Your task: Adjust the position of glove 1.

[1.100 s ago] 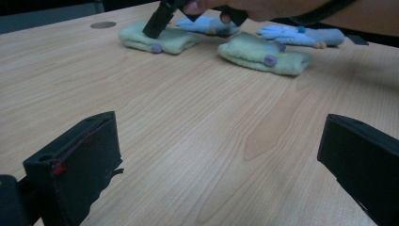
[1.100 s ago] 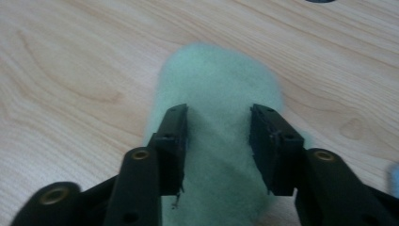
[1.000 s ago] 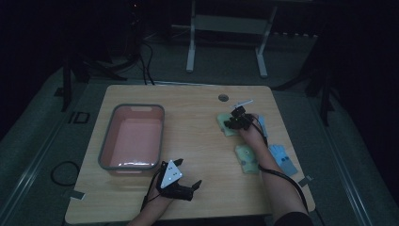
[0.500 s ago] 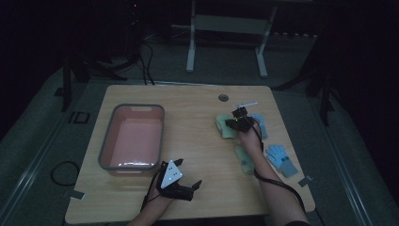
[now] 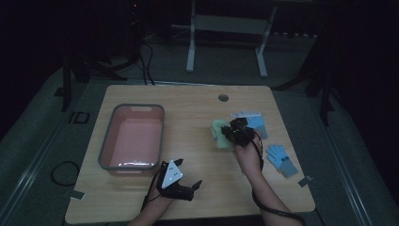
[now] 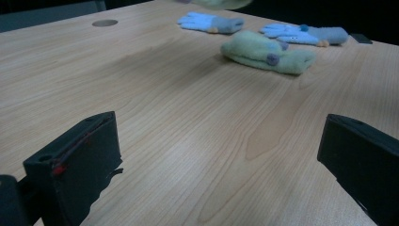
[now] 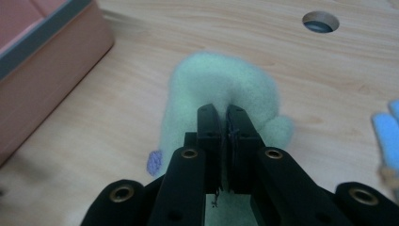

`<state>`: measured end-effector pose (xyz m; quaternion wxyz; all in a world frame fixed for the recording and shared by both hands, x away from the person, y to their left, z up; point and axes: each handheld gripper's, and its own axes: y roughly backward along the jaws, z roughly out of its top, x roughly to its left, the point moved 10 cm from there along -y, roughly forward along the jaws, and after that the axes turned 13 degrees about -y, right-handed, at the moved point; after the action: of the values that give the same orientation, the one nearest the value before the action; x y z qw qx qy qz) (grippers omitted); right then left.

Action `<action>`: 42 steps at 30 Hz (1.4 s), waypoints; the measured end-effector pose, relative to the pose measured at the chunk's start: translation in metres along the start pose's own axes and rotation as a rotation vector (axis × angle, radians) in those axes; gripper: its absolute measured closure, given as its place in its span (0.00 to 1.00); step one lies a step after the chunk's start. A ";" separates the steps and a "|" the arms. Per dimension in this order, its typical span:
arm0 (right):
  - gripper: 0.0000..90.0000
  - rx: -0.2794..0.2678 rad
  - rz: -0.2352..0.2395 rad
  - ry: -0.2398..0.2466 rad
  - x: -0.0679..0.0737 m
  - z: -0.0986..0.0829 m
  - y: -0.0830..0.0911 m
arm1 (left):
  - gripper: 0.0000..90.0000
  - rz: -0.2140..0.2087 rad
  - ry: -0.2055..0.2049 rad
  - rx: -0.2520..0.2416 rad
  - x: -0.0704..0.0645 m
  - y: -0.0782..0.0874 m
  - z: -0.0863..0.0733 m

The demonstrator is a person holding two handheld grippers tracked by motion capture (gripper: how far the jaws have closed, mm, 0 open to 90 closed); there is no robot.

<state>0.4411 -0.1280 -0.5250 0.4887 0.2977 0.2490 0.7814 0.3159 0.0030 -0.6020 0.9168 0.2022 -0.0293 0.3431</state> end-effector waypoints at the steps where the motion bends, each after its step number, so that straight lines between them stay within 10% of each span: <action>1: 0.95 0.004 -0.003 0.000 0.003 -0.005 0.004 | 0.00 0.000 0.000 0.001 0.000 0.000 0.000; 17: 0.95 0.001 -0.056 -0.052 0.029 -0.063 0.030 | 0.00 0.006 0.005 -0.010 0.002 0.001 0.000; 32: 0.95 0.097 -0.100 -0.075 0.029 -0.111 -0.019 | 0.00 0.003 -0.001 -0.013 0.001 0.001 0.001; 42: 0.68 0.066 -0.093 -0.039 0.026 -0.117 -0.030 | 0.00 0.001 0.000 -0.010 0.001 0.001 0.000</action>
<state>0.3676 -0.1044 -0.6212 0.5193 0.3169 0.2784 0.7432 0.3157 0.0040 -0.6012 0.9177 0.1976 -0.0313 0.3432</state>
